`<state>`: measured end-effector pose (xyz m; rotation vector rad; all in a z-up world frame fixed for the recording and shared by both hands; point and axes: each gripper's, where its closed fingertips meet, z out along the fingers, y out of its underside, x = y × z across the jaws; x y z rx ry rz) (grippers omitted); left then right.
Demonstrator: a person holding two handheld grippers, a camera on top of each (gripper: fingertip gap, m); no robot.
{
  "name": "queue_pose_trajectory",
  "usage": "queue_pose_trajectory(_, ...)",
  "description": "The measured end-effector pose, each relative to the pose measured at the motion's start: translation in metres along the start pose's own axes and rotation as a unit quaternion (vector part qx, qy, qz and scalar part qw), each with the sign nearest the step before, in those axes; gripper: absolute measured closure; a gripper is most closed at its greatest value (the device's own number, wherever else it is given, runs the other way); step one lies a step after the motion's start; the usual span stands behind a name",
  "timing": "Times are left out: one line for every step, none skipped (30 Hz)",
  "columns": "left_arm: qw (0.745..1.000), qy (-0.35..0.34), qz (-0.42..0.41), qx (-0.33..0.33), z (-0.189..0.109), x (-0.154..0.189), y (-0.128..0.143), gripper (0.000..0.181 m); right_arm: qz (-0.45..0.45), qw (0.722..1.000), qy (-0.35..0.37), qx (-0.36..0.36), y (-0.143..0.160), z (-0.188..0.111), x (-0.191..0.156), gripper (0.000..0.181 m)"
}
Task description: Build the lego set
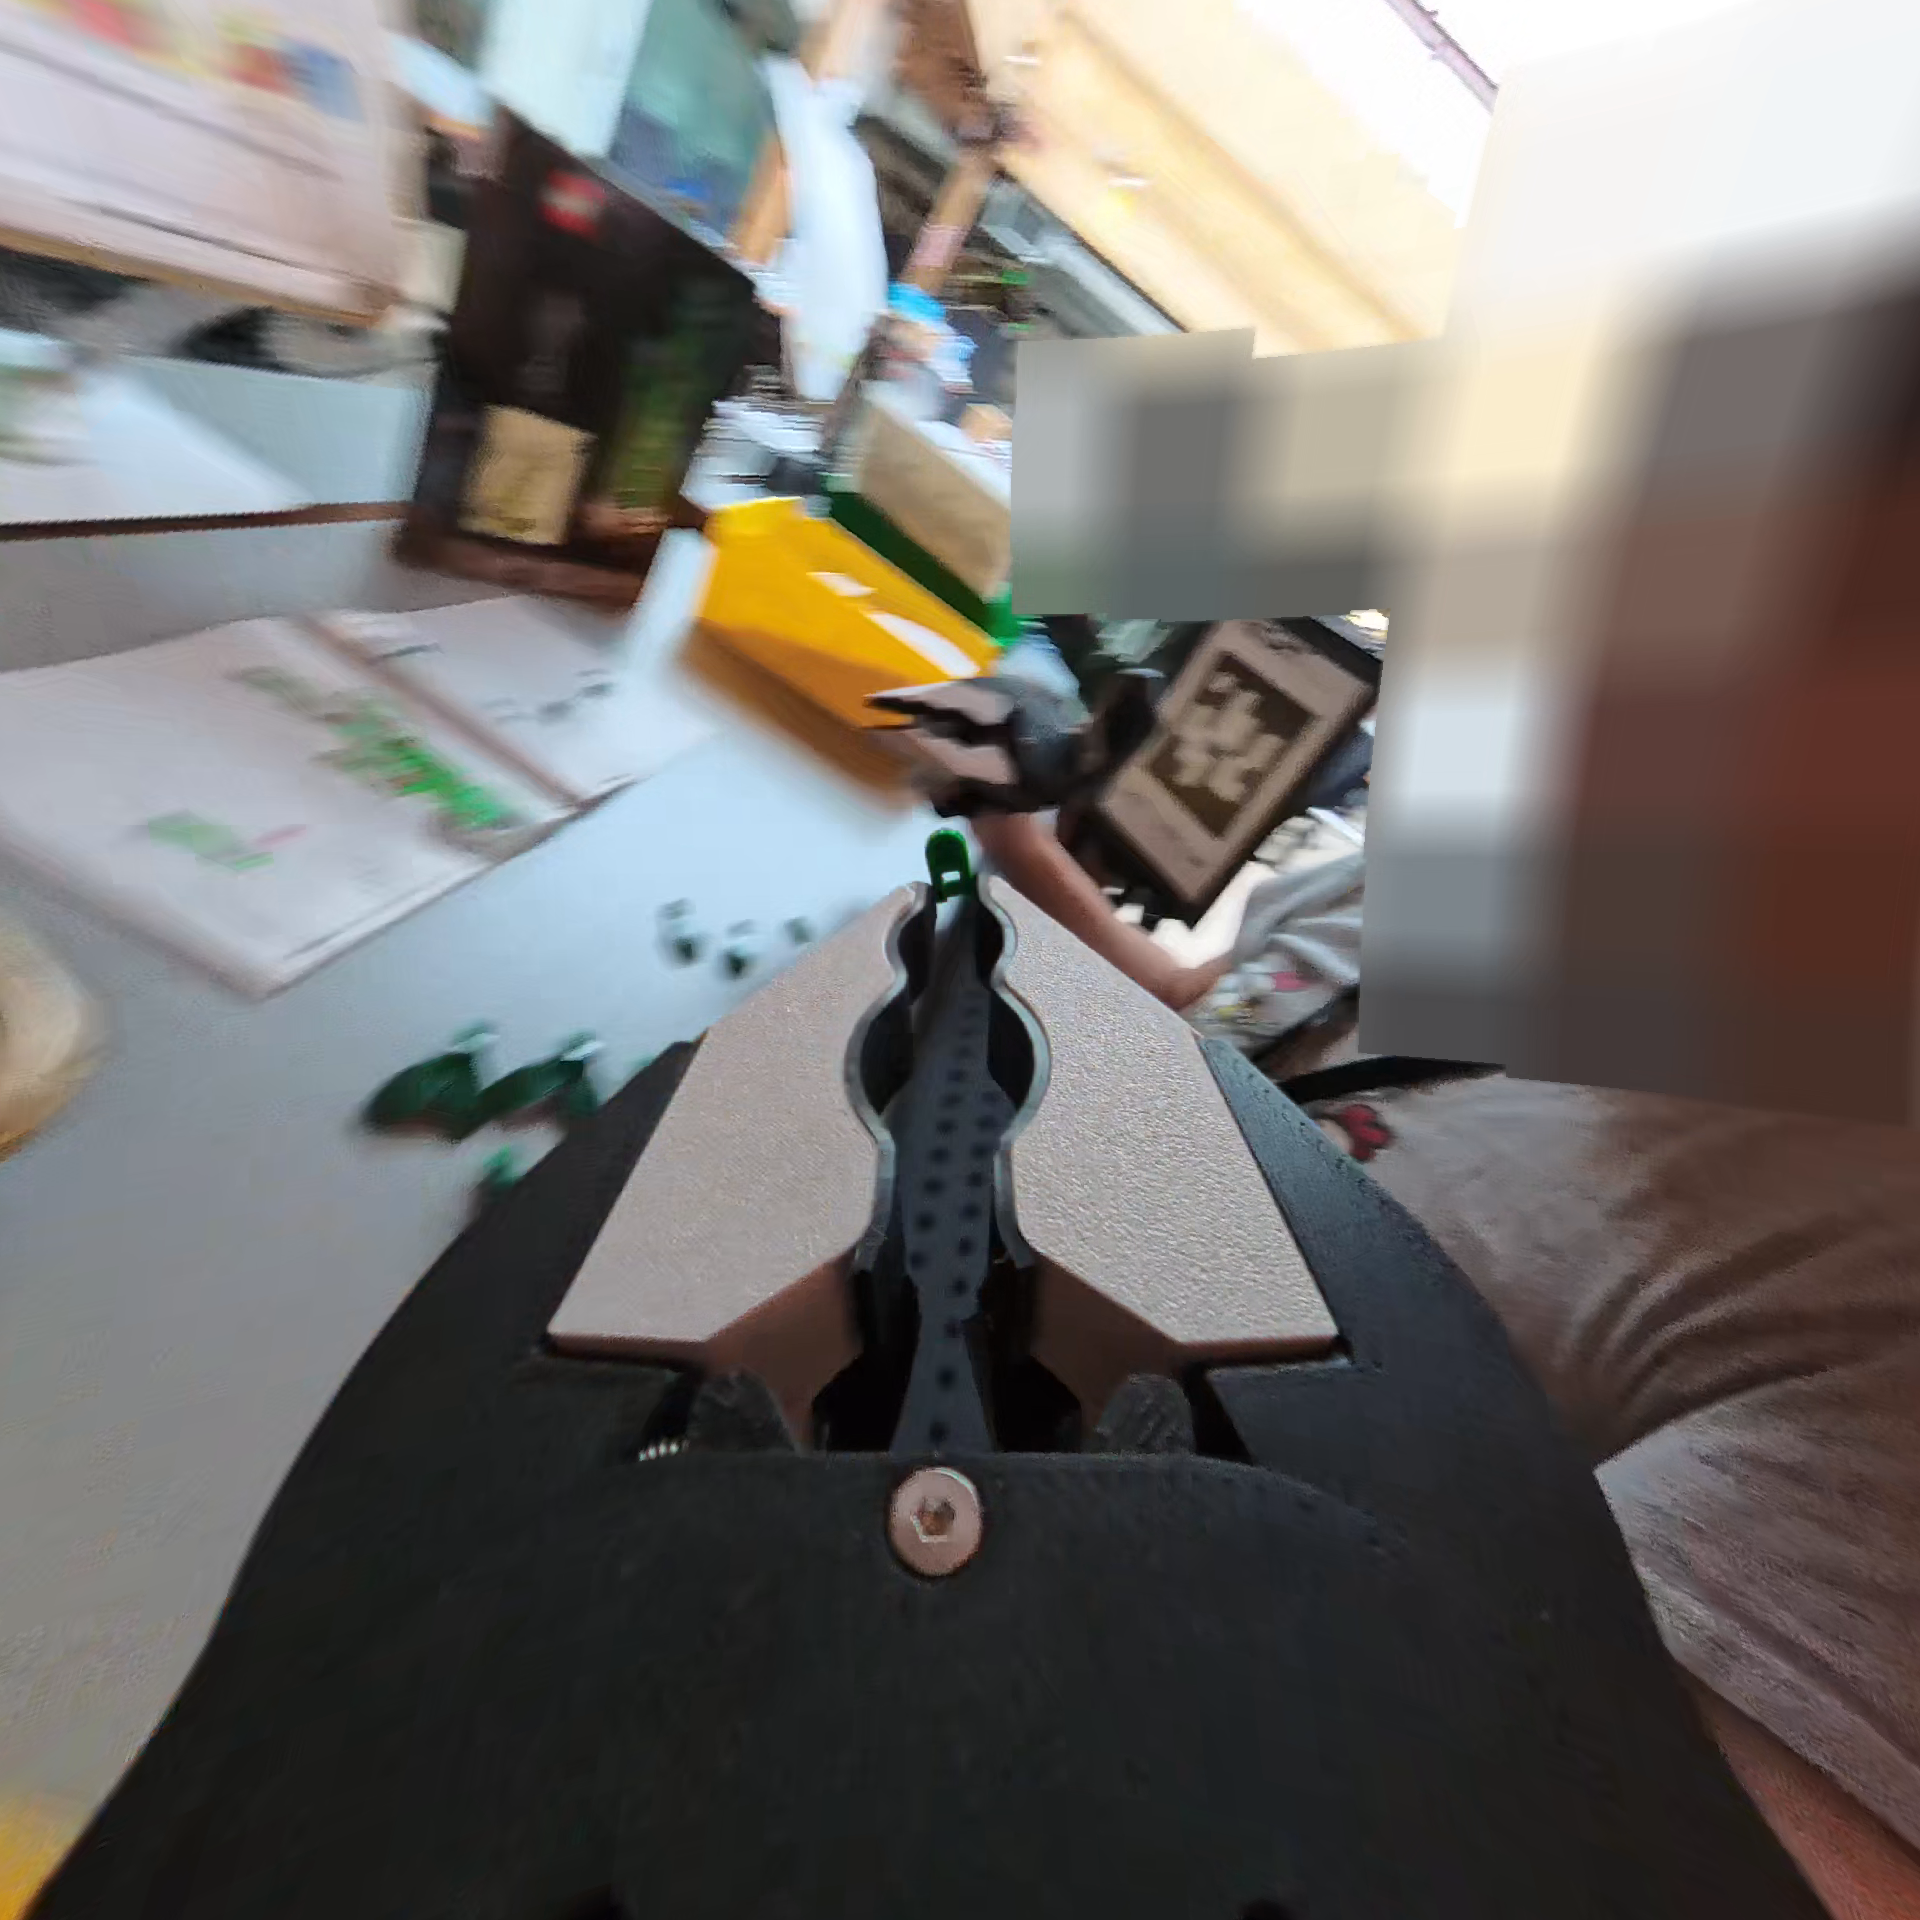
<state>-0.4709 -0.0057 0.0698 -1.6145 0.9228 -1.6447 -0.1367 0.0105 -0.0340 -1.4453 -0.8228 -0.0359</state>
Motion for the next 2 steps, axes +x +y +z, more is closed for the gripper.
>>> queue_pose_trajectory(0.999,0.049,-0.003,0.004,0.020,0.014,0.001,0.177,-0.007,1.000,-0.002,0.000,0.000,-0.001,-0.002,0.167)
queue_pose_trajectory(0.995,0.097,-0.015,0.013,0.038,0.025,0.001,0.177,-0.012,1.000,-0.007,0.003,-0.002,-0.001,-0.005,0.167)
